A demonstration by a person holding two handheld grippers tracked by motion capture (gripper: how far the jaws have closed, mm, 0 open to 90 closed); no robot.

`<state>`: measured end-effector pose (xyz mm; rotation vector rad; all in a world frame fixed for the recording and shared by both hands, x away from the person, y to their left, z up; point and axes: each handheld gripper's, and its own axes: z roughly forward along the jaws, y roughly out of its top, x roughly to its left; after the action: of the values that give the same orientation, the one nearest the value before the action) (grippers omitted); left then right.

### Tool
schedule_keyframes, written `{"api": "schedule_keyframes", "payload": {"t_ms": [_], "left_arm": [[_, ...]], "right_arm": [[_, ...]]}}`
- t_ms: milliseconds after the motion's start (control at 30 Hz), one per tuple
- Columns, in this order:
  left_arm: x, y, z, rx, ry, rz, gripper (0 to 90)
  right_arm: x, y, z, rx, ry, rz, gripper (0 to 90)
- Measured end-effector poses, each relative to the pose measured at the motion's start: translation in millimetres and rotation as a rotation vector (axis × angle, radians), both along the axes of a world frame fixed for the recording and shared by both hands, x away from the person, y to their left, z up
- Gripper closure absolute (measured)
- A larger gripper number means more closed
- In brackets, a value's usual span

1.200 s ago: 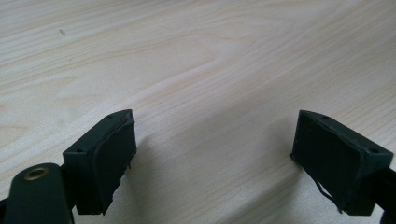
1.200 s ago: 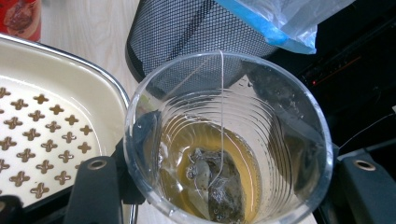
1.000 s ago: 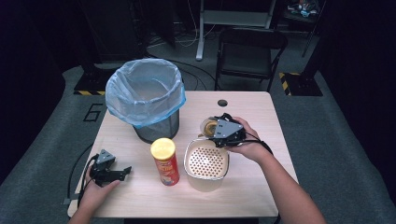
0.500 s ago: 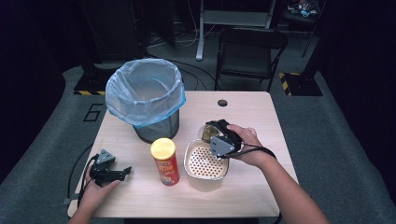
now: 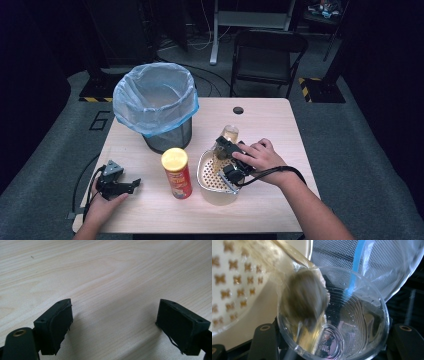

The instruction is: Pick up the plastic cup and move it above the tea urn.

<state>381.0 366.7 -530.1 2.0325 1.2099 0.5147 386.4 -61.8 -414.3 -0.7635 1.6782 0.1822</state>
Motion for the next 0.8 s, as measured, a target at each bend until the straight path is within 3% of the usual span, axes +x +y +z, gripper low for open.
{"api": "schedule_keyframes", "payload": {"t_ms": [100,200,233,333,467,633,800], "left_arm": [[0.0,0.0,0.0,0.0,0.0,0.0,13.3],[0.0,0.0,0.0,-0.001,0.0,0.0,13.3],[-0.1,0.0,0.0,-0.001,0.0,0.0,13.3],[0.0,0.0,0.0,0.0,0.0,0.0,13.3],[0.0,0.0,0.0,0.0,0.0,-0.001,13.3],[0.0,0.0,-0.1,0.001,-0.002,0.0,13.3],[0.0,-0.1,0.0,0.002,-0.004,0.0,13.3]], "right_arm": [[-4.6,2.5,-1.5,-0.068,-0.08,0.008,36.4],[-9.3,2.2,-5.4,-0.098,-0.141,0.004,36.4],[-9.9,1.3,-7.5,-0.114,-0.116,-0.002,36.4],[-11.8,3.1,-3.8,-0.136,-0.146,0.023,36.3],[-14.8,4.2,-7.0,-0.166,-0.136,0.035,36.2],[-17.2,3.5,-5.8,-0.157,-0.156,0.044,36.1],[-18.2,2.7,-4.4,-0.158,-0.14,0.041,36.1]]}}
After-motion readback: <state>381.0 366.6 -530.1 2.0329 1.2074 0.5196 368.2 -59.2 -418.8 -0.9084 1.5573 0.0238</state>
